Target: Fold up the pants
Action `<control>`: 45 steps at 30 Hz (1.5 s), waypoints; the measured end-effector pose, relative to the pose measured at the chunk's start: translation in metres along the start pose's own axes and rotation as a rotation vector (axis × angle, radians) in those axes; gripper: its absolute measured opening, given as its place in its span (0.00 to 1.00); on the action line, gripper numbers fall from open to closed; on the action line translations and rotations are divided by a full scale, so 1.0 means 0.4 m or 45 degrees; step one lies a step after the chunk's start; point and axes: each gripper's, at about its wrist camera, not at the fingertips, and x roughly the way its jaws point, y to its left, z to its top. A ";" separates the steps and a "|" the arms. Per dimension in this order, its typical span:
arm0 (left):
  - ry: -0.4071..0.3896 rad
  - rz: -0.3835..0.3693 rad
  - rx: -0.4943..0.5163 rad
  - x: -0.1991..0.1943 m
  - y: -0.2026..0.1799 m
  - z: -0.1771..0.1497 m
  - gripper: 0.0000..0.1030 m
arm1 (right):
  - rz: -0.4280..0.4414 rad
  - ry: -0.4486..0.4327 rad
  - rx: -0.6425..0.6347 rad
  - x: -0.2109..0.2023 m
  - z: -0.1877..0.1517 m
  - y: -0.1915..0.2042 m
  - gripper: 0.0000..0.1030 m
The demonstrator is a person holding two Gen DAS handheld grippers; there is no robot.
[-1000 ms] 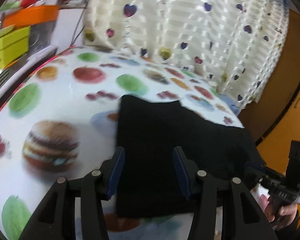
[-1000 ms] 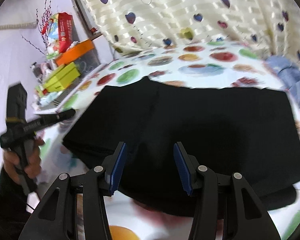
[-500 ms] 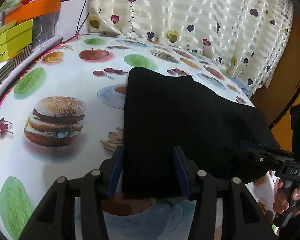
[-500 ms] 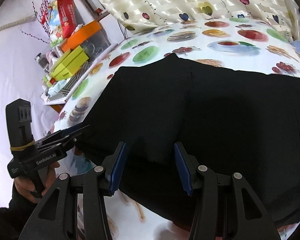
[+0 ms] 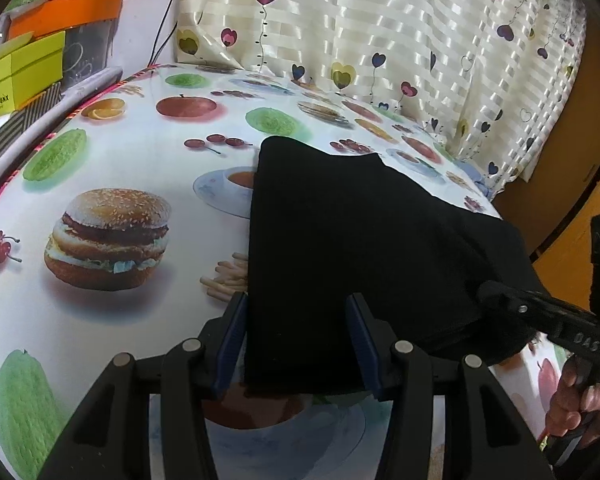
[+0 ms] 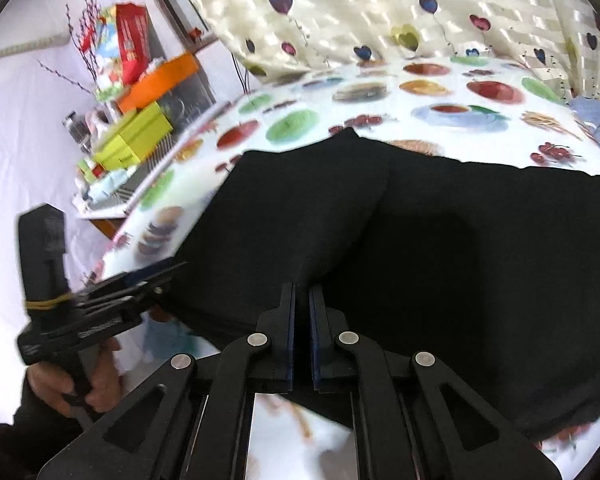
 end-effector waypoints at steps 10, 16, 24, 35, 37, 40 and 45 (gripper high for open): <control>0.009 -0.037 -0.049 -0.009 0.030 0.007 0.51 | -0.068 0.028 0.063 0.012 -0.022 -0.040 0.17; 0.010 -0.023 -0.095 0.008 0.050 0.035 0.51 | -0.036 -0.106 -0.005 -0.035 -0.012 -0.016 0.17; 0.024 0.044 0.035 0.040 -0.001 0.045 0.51 | -0.173 -0.008 -0.100 0.031 -0.029 -0.019 0.15; 0.042 0.088 0.110 0.036 -0.041 0.028 0.15 | -0.119 -0.056 -0.008 -0.027 -0.052 -0.062 0.16; 0.036 0.087 0.101 0.024 -0.033 0.020 0.15 | -0.122 -0.080 0.002 -0.051 -0.058 -0.071 0.17; 0.033 0.090 0.076 0.000 -0.008 0.006 0.15 | -0.133 -0.108 0.022 -0.080 -0.066 -0.087 0.17; 0.023 0.118 0.033 -0.047 0.056 -0.015 0.15 | -0.161 -0.109 0.051 -0.096 -0.085 -0.116 0.17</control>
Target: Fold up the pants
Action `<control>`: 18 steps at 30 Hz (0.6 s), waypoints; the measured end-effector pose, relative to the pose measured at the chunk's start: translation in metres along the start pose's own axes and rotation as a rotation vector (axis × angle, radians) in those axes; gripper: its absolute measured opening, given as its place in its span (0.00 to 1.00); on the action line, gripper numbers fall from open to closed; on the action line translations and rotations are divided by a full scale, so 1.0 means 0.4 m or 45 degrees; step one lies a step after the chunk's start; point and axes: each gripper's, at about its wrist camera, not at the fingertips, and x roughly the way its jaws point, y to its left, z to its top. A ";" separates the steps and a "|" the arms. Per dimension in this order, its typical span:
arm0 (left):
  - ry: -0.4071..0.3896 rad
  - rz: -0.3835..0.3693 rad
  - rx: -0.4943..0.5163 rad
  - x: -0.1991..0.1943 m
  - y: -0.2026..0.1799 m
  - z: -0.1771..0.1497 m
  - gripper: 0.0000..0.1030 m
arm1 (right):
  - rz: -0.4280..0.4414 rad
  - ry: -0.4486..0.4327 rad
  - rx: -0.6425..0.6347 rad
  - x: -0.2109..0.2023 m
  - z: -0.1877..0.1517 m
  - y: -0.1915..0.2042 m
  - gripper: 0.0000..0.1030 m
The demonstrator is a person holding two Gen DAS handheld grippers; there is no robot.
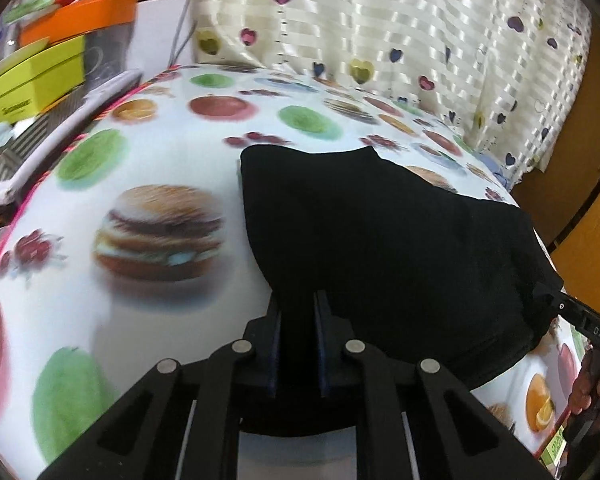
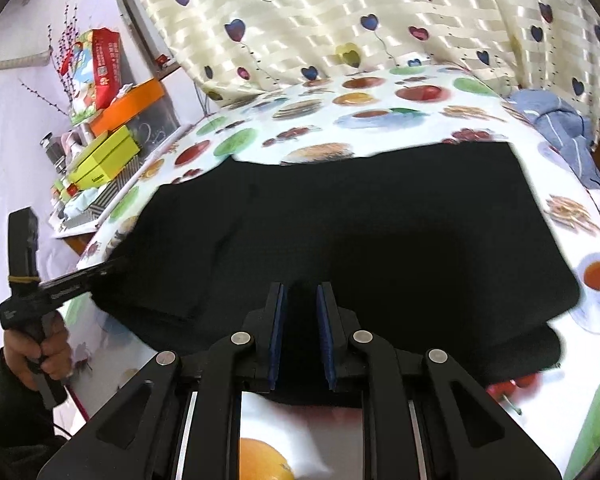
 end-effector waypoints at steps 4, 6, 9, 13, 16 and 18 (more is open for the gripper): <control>-0.005 0.000 -0.006 -0.021 0.032 -0.003 0.24 | -0.030 -0.010 0.029 -0.009 -0.012 -0.029 0.20; -0.040 0.025 -0.014 -0.040 0.041 0.004 0.24 | -0.036 -0.026 0.048 -0.021 -0.016 -0.041 0.32; -0.130 0.045 -0.011 -0.072 0.034 0.018 0.24 | -0.063 -0.053 0.057 -0.041 -0.018 -0.054 0.38; -0.137 -0.040 0.039 -0.065 -0.009 0.027 0.24 | -0.137 -0.029 0.074 -0.039 -0.029 -0.079 0.38; 0.000 -0.054 0.059 0.007 -0.022 0.009 0.23 | -0.090 -0.034 0.118 -0.050 -0.039 -0.102 0.37; -0.046 -0.032 0.095 0.004 -0.029 -0.007 0.25 | -0.074 -0.031 0.124 -0.062 -0.042 -0.108 0.37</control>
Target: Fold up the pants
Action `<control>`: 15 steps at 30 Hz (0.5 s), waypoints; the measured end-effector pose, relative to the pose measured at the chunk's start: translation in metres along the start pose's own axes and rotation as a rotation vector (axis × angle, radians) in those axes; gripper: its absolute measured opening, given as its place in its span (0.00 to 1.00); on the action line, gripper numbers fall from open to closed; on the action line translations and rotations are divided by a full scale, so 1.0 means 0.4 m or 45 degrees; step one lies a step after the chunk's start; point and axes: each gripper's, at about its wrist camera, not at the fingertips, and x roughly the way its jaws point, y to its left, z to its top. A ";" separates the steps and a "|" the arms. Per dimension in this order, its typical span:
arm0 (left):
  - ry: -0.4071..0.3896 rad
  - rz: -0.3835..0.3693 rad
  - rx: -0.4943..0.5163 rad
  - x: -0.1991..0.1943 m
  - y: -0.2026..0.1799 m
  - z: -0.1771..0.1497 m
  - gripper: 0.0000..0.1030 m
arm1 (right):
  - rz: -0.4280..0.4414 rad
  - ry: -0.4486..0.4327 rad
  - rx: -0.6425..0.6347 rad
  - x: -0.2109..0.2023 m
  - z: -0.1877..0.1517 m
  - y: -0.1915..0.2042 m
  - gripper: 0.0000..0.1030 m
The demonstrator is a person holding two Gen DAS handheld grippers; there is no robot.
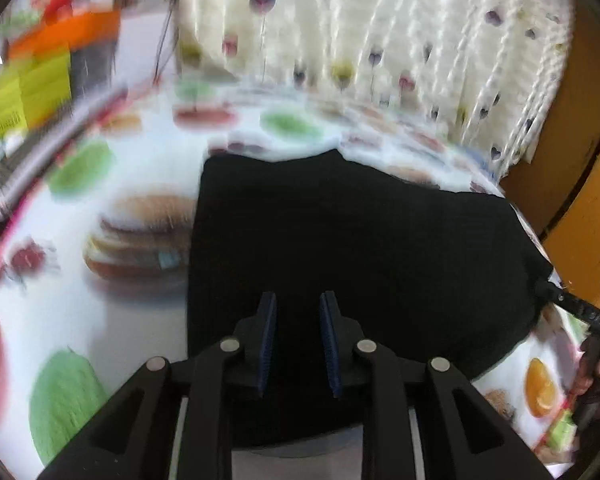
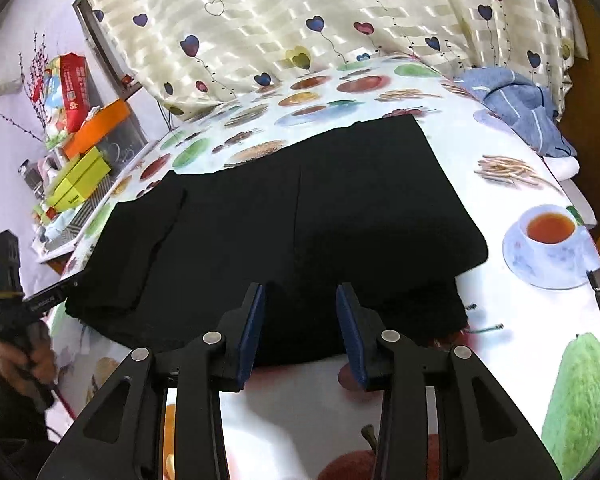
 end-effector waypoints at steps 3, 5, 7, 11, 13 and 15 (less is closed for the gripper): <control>0.012 0.003 0.020 -0.005 -0.015 0.002 0.25 | 0.013 -0.014 0.012 -0.024 -0.004 -0.007 0.38; 0.005 -0.026 0.035 -0.010 -0.031 0.006 0.25 | 0.017 -0.034 0.043 -0.042 -0.007 -0.014 0.38; -0.018 -0.036 0.053 -0.018 -0.050 0.008 0.25 | -0.003 -0.057 0.073 -0.062 -0.012 -0.024 0.42; -0.030 -0.066 0.089 -0.010 -0.087 0.016 0.25 | -0.026 -0.075 0.159 -0.090 -0.021 -0.060 0.46; -0.021 -0.065 0.110 0.004 -0.101 0.015 0.25 | -0.025 -0.060 0.224 -0.094 -0.029 -0.083 0.47; 0.000 -0.068 0.126 0.021 -0.112 0.010 0.25 | -0.021 -0.053 0.285 -0.097 -0.037 -0.101 0.47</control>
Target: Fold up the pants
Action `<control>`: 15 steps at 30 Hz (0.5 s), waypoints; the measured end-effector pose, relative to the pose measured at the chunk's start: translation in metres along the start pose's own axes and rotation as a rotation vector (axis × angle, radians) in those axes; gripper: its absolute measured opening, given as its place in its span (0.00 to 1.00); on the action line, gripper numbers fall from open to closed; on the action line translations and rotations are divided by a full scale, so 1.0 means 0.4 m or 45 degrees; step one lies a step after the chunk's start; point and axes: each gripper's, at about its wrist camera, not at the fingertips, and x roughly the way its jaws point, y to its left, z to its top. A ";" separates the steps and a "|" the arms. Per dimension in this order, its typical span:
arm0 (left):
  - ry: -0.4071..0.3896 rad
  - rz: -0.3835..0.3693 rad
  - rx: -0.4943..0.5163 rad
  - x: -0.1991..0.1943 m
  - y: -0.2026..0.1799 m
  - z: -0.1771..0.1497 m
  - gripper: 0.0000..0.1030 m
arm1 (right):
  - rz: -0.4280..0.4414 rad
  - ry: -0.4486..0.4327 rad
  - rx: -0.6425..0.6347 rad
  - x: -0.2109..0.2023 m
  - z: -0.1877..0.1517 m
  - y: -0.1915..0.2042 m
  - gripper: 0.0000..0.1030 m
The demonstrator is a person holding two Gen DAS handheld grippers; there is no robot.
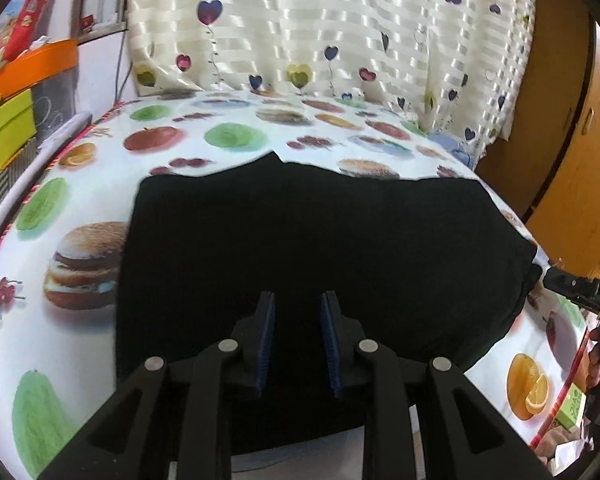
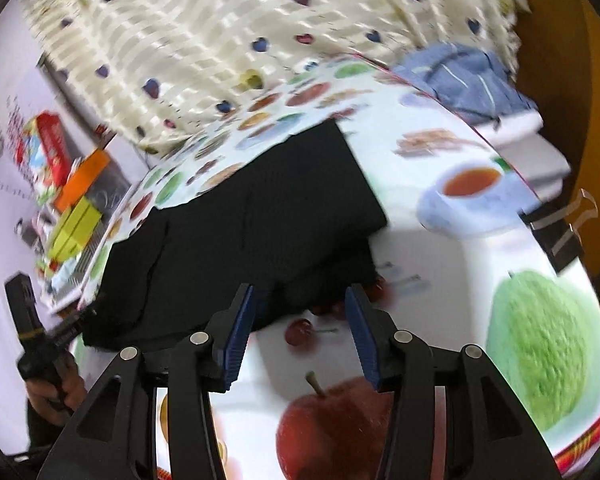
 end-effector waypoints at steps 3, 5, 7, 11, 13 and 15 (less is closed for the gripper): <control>-0.001 0.008 0.016 0.005 -0.009 -0.010 0.26 | 0.055 0.032 0.124 0.010 -0.004 -0.033 0.47; 0.001 0.000 0.011 0.005 -0.008 -0.010 0.26 | 0.103 0.034 0.196 0.016 0.003 -0.046 0.48; 0.000 -0.009 0.003 0.004 -0.006 -0.010 0.26 | 0.152 0.044 0.269 0.031 0.015 -0.058 0.48; 0.002 -0.002 0.011 0.005 -0.009 -0.012 0.26 | 0.201 0.023 0.414 0.048 0.033 -0.080 0.51; 0.002 -0.003 0.010 0.006 -0.010 -0.012 0.26 | 0.185 -0.005 0.473 0.047 0.036 -0.087 0.51; 0.002 -0.012 0.003 0.007 -0.006 -0.012 0.26 | 0.159 -0.029 0.520 0.045 0.038 -0.093 0.51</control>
